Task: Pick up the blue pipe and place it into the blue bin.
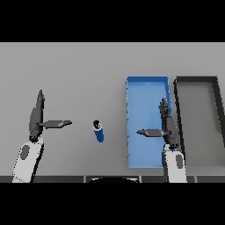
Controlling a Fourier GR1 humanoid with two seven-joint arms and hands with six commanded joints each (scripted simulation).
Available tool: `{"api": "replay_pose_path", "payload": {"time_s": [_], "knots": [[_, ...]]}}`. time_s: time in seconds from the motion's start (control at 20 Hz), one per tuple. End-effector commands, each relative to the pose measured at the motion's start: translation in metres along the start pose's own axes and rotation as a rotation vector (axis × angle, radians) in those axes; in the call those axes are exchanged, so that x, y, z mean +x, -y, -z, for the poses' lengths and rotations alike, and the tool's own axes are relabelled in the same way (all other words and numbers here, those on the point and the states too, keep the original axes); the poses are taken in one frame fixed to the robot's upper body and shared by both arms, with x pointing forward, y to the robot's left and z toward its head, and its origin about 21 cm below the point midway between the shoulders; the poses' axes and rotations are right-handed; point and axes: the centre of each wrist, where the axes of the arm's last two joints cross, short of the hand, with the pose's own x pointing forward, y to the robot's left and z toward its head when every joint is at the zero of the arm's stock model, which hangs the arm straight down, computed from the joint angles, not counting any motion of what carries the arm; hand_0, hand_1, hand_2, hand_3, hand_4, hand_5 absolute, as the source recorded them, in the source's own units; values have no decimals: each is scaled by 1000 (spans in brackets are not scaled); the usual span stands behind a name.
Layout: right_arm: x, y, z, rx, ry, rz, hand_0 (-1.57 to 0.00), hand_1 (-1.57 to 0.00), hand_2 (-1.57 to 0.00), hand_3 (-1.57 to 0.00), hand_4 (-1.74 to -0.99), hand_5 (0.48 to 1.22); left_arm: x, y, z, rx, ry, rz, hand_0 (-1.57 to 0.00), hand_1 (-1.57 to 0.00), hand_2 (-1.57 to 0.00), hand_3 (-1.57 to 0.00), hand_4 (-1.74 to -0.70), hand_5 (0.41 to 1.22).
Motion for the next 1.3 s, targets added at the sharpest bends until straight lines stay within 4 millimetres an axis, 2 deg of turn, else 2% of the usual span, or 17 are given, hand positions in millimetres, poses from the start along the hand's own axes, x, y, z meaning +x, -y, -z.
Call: {"api": "replay_pose_path", "payload": {"time_s": [0.0,0.25,0.3,0.4,0.6,0.8,0.9,1.1,1.2,1.25], "knots": [[0,0,0,-1,1,0,1,1,1,1,-1210,594,0,0,0,0,6,-1,1,1,1,1,-967,594],[-1,3,-5,2,5,0,1,1,1,1,-1210,594,1,5,-4,-4,10,-2,1,1,1,1,-967,594],[7,11,-7,57,65,-153,1,1,1,1,-1210,594,1,-4,-7,-158,52,77,1,1,1,1,-967,594],[11,17,-17,127,102,-294,1,1,1,1,-1198,589,5,-27,-4,-297,63,151,1,1,1,1,-970,596],[16,15,-21,163,112,-355,1,1,1,1,-1191,587,5,-35,-6,-384,80,178,1,1,1,1,-967,598],[21,17,-17,159,95,-348,1,1,1,1,-1187,579,10,-26,-19,-520,119,173,1,1,1,1,-977,583],[20,13,-18,169,110,-339,1,1,1,1,-1200,580,15,-23,-32,-610,116,180,1,1,1,1,-989,566],[20,16,-23,165,107,-318,1,1,1,1,-1229,576,26,4,-48,-726,38,243,1,1,1,1,-1031,496],[21,14,-18,161,98,-325,1,1,1,1,-1223,572,24,16,-51,-779,6,263,1,1,1,1,-1061,474],[19,15,-21,164,111,-327,1,1,1,1,-1219,572,22,24,-54,-814,22,267,1,1,1,1,-1075,472]]}}
